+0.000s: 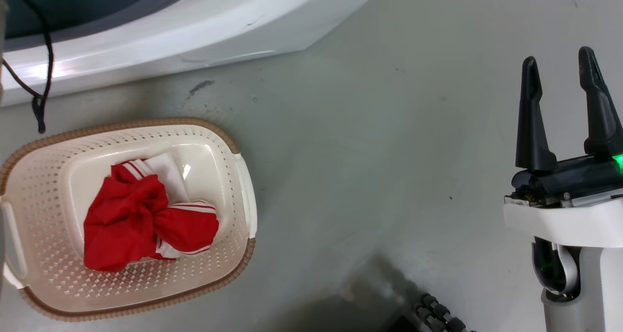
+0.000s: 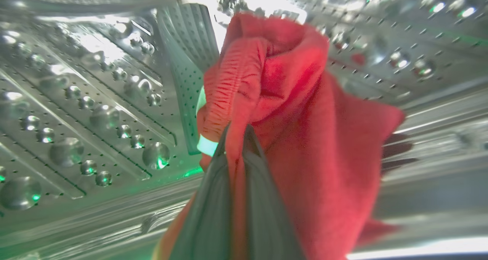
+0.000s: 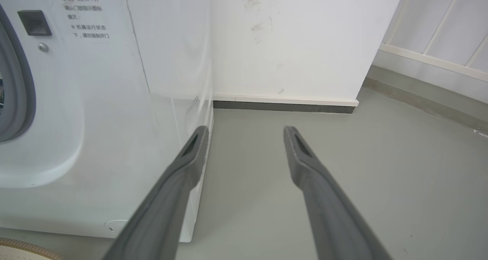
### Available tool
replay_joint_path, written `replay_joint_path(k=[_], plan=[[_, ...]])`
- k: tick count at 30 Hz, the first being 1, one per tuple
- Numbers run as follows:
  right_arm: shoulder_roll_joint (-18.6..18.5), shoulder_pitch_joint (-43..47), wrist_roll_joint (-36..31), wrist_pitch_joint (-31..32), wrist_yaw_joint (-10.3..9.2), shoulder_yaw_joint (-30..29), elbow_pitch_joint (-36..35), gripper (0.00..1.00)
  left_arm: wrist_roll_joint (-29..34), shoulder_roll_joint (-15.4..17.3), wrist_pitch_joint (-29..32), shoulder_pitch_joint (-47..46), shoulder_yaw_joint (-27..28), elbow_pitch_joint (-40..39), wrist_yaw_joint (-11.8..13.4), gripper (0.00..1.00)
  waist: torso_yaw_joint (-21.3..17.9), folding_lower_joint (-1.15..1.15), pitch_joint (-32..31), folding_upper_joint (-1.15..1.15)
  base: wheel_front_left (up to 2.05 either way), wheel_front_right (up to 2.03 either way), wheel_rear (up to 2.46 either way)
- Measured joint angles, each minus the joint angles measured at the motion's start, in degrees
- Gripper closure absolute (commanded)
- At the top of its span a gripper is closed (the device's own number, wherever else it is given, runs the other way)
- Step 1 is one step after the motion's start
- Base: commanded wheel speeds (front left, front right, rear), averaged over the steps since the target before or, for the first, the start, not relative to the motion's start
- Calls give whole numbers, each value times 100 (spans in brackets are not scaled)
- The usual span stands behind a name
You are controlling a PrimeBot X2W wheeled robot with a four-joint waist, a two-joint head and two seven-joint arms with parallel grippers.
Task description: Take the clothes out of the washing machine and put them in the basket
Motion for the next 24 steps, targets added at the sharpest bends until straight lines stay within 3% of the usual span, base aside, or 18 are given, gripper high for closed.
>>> replay_joint_path(k=[16,24], plan=[[3,500,-543,0,0,-81,138,0,-364,-266,-2469,1892,-472,-602,-1,100,635,-1,-1164,0,0,0,0],[4,862,-711,0,-1,-126,244,0,-431,-490,-3275,3054,-542,-907,62,100,993,-1,-1875,0,0,0,0]])
